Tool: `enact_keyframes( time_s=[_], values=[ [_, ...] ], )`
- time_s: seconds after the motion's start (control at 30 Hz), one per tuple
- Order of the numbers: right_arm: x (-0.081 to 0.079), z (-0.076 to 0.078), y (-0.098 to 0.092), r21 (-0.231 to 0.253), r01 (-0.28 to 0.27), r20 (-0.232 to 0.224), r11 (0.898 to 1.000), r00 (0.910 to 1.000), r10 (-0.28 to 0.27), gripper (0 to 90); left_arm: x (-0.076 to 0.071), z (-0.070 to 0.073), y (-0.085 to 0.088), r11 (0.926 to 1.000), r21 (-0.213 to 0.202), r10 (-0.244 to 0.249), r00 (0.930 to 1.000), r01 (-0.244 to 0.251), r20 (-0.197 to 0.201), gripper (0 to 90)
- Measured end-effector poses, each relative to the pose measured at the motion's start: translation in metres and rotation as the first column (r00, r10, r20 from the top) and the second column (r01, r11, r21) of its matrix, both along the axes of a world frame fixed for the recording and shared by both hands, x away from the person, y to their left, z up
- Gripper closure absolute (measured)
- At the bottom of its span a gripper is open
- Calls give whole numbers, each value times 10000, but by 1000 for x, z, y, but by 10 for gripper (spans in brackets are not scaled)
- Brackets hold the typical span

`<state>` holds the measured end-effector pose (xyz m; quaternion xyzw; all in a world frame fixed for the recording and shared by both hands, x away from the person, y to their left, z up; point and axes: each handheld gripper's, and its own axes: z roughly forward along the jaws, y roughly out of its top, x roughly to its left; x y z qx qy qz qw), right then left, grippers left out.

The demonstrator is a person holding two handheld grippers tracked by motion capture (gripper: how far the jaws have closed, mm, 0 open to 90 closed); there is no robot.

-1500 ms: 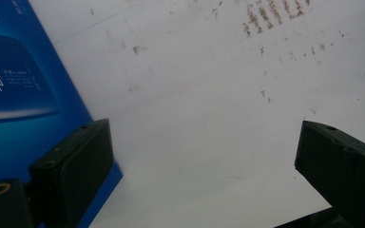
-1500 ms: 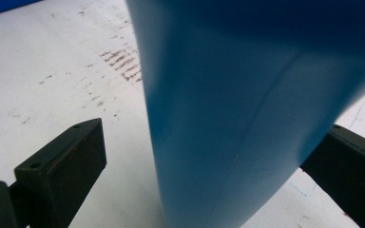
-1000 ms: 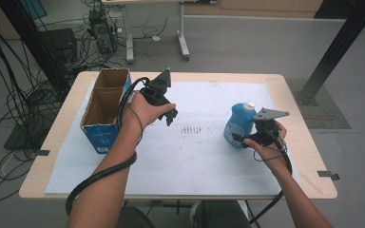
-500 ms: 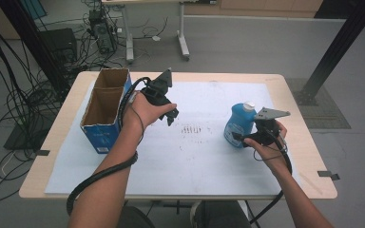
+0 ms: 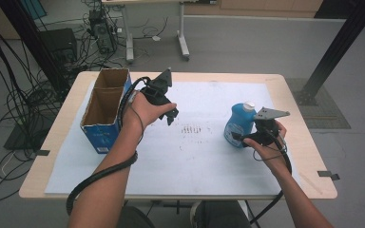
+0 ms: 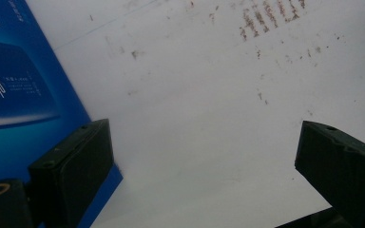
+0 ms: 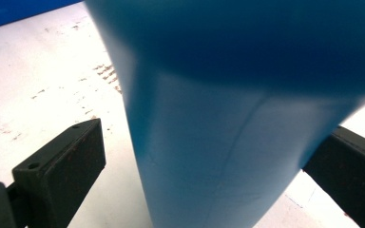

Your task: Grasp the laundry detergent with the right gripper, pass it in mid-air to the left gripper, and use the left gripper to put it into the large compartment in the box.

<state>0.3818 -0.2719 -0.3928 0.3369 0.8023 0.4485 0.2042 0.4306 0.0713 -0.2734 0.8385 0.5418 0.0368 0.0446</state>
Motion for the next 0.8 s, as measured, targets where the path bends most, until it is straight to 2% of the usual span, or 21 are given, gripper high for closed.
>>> enact_keyframes(
  time_s=[0.8],
  values=[
    [-1, -3, 1, 34, 97, 94, 9999, 9999, -97, 16, -1, -2, 2, 10000, -28, 63, 10000, -63, 43, 60]
  ],
)
